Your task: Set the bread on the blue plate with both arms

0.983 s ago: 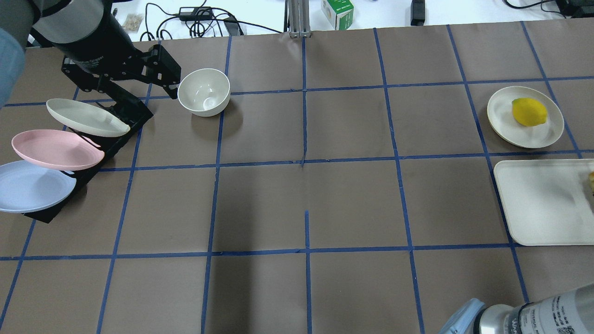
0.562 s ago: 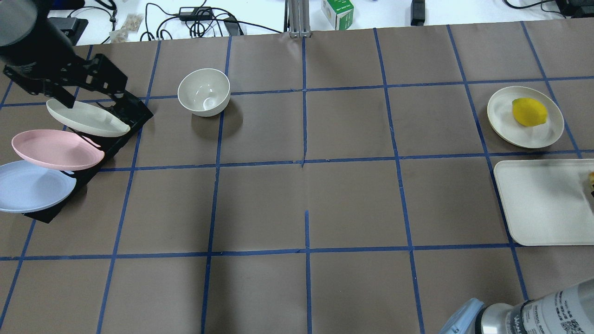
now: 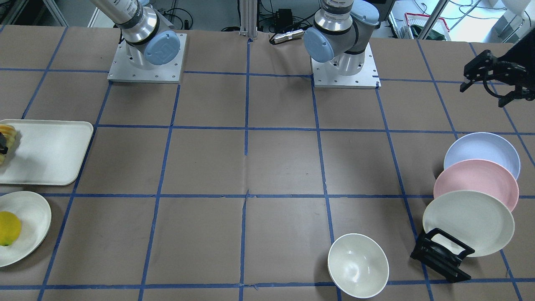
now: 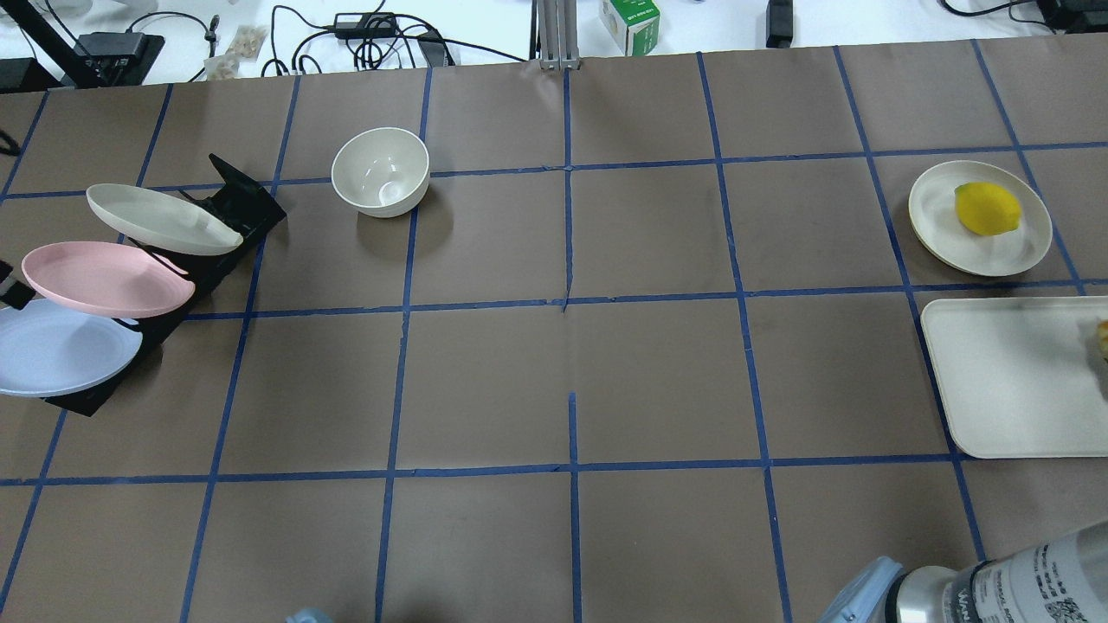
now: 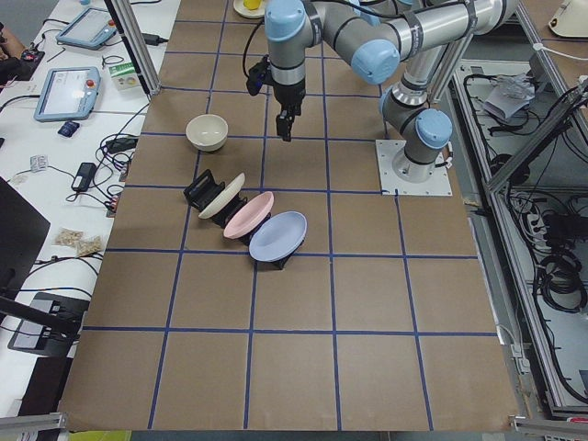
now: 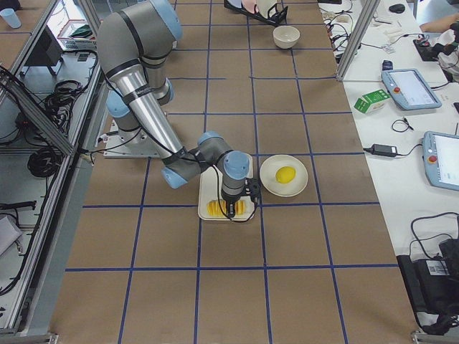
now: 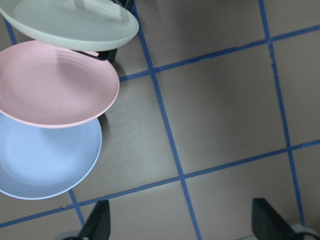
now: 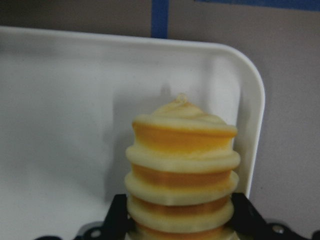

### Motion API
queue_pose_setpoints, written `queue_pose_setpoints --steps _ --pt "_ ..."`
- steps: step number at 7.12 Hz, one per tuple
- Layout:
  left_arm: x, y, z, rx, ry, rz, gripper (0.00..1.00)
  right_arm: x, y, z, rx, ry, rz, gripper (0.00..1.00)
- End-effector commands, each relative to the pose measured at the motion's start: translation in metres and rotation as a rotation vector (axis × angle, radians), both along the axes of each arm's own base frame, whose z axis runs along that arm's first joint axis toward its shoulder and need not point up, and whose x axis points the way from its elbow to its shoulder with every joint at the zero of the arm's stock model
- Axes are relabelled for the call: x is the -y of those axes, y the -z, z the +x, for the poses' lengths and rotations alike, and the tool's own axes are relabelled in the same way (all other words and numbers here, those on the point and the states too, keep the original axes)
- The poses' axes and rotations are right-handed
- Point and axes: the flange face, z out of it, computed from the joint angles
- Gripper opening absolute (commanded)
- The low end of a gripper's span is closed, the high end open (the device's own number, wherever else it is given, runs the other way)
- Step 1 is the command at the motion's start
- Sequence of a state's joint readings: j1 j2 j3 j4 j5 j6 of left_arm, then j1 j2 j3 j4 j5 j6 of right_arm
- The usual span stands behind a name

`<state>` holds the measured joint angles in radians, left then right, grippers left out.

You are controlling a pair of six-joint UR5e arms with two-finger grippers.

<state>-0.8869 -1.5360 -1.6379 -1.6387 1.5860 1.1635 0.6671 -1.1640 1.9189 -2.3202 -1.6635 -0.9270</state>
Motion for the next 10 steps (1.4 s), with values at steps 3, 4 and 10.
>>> queue_pose_setpoints --steps 3,4,10 --pt "-0.004 0.091 0.11 0.055 0.778 -0.09 1.0 -0.005 -0.04 0.019 0.037 0.034 0.029 0.0" --pt "0.001 0.114 0.119 0.068 0.937 -0.094 1.0 -0.001 -0.054 0.033 0.034 0.046 0.028 0.0" --pt "0.014 0.182 0.151 0.016 1.279 0.02 0.94 0.073 -0.182 0.272 0.077 0.189 0.085 0.0"
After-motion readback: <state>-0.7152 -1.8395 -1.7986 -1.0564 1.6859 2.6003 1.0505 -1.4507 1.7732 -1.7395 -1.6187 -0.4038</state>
